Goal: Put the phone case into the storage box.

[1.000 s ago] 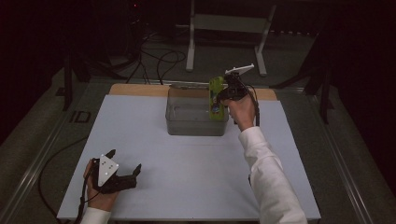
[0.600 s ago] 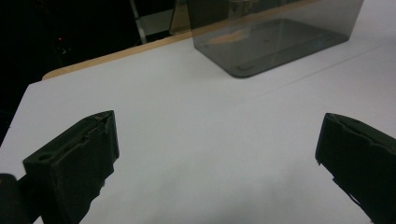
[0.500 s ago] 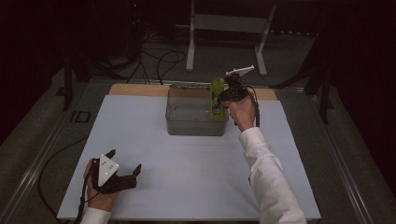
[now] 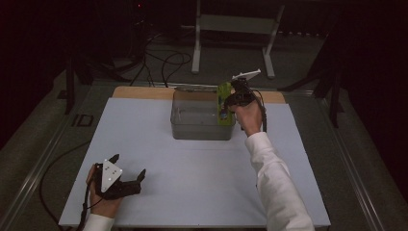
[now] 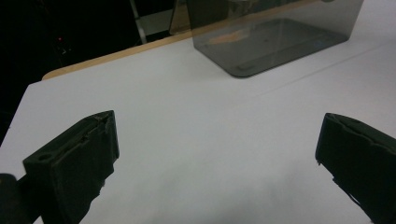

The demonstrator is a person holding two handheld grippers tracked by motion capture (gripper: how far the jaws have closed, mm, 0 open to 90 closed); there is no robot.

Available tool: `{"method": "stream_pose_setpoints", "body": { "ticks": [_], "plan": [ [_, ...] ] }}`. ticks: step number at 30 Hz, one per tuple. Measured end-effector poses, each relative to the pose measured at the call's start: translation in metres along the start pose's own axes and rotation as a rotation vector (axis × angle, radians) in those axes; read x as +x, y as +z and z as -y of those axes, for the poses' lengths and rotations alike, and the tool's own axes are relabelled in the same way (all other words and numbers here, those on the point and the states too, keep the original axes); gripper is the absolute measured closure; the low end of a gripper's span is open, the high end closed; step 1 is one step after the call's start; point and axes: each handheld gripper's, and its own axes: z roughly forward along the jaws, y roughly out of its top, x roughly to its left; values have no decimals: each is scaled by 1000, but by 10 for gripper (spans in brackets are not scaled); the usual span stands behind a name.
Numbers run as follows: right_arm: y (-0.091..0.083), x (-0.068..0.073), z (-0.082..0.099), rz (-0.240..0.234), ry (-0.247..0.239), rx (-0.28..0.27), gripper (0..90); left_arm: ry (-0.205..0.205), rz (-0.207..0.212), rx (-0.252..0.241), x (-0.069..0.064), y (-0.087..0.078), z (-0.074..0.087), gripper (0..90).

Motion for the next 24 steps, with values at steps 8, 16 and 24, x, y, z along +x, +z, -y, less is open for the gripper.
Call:
{"method": "stream_pose_setpoints", "body": {
  "ticks": [8,16,24],
  "plan": [
    [4,-1,0,10,3,3,771,0,-1,0,0,0,0,0],
    [10,-4,0,17,15,8,770,1,1,1,0,0,0,0],
    [13,-4,0,20,24,11,770,0,-2,-2,0,0,0,0]
  ]
}}
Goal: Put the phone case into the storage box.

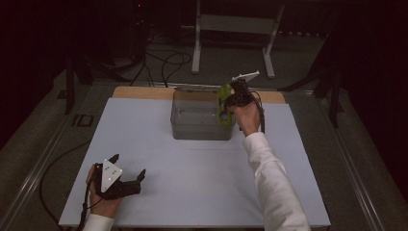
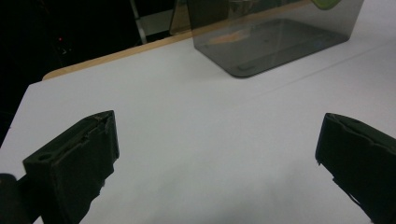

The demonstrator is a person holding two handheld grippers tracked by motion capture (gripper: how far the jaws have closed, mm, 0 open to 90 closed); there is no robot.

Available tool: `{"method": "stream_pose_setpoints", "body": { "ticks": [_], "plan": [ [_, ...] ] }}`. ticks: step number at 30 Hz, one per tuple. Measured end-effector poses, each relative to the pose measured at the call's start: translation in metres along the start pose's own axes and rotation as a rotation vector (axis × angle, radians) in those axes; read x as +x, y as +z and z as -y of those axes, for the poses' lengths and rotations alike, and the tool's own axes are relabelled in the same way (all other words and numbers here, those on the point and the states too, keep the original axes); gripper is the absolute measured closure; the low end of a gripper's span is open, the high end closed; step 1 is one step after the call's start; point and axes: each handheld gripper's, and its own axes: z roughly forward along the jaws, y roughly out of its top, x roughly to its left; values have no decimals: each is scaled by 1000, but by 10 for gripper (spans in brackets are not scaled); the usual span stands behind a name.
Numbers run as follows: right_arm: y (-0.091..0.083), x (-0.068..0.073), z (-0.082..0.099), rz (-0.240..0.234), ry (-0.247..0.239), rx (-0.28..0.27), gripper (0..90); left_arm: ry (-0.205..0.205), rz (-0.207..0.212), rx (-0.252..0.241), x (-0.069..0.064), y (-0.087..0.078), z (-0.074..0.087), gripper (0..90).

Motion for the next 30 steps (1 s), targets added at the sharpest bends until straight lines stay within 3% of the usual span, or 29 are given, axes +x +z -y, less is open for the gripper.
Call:
{"method": "stream_pose_setpoints", "body": {
  "ticks": [30],
  "plan": [
    [20,-1,2,33,18,29,768,2,-3,-1,1,-1,0,0]
  ]
}}
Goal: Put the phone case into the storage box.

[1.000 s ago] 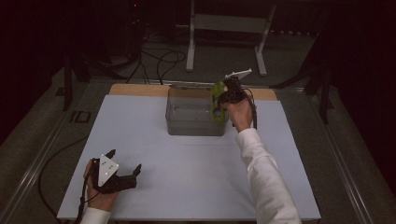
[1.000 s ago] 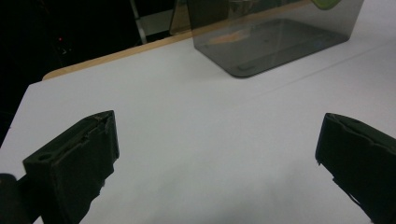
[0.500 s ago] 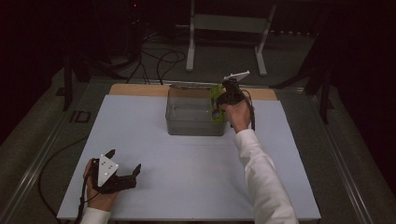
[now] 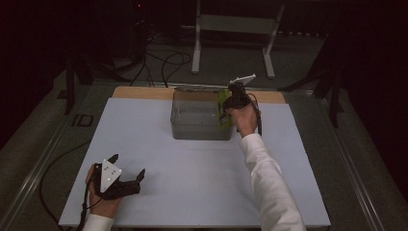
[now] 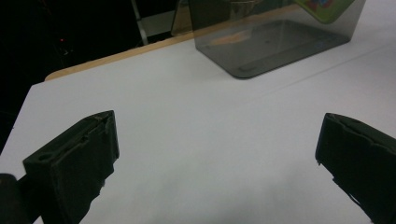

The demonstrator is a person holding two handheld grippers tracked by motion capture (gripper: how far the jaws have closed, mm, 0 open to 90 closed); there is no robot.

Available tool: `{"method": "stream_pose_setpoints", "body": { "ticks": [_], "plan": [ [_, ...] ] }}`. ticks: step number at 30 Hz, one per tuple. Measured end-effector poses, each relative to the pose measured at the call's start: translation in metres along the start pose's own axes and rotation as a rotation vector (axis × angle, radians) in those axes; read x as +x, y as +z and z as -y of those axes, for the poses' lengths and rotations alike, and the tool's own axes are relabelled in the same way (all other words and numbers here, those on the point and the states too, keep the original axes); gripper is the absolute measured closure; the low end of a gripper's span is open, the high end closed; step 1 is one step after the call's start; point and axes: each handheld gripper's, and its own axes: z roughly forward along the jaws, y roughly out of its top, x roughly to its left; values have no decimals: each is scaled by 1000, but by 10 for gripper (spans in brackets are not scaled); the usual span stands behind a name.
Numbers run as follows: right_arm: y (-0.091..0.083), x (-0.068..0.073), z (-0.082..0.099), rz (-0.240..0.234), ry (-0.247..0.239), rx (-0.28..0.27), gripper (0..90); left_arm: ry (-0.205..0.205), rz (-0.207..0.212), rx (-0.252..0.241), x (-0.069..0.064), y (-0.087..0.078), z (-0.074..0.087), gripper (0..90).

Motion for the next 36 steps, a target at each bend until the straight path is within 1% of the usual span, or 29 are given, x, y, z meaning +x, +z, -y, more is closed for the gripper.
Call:
{"method": "stream_pose_setpoints", "body": {
  "ticks": [19,24,29,36],
  "plan": [
    [14,-3,2,11,22,31,768,0,1,0,0,0,0,0],
    [15,-2,2,26,22,25,768,-1,1,0,0,0,0,0],
    [19,-2,2,32,31,33,767,-1,2,0,0,0,0,0],
    [25,1,3,57,31,40,767,-1,1,0,0,0,0,0]
  ]
}}
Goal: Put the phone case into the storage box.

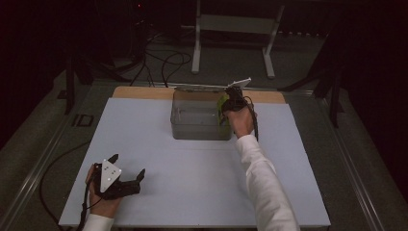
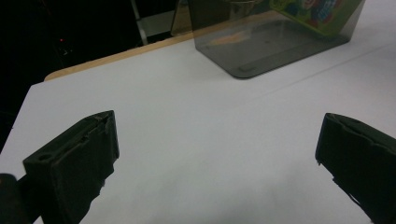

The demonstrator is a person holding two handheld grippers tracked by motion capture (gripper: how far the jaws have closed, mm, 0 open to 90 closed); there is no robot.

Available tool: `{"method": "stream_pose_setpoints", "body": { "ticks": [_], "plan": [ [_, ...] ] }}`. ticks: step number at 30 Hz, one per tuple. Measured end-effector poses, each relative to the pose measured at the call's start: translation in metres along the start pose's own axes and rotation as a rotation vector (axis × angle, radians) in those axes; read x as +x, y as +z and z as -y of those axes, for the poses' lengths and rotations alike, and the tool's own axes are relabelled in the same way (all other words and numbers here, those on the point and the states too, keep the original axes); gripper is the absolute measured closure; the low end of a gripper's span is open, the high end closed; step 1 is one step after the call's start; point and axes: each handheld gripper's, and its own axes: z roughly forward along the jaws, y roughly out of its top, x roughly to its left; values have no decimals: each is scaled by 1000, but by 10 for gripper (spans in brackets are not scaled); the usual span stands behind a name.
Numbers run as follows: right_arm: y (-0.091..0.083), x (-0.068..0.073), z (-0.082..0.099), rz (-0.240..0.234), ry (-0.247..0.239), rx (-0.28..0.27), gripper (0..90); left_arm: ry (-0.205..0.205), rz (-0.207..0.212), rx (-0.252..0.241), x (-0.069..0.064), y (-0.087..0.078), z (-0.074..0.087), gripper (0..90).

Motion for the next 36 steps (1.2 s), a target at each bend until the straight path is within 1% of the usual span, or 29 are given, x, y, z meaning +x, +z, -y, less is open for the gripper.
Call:
{"method": "stream_pose_setpoints", "body": {
  "ticks": [5,11,12,14,18,26,29,36],
  "plan": [
    [4,0,0,16,-2,5,766,-1,-1,-3,0,0,0,0],
    [6,2,1,13,2,7,766,0,0,-2,0,0,0,0],
    [7,3,1,24,2,4,767,1,0,-2,0,0,0,0],
    [8,3,1,26,7,0,767,0,0,-2,0,0,0,0],
    [9,5,1,53,8,-12,767,0,0,-1,0,0,0,0],
    [9,7,2,76,6,-25,768,3,1,1,0,0,0,0],
    [8,7,2,90,8,-48,769,3,3,1,0,0,0,0],
    [9,8,1,93,9,-42,769,5,4,3,0,0,0,0]
  ]
}}
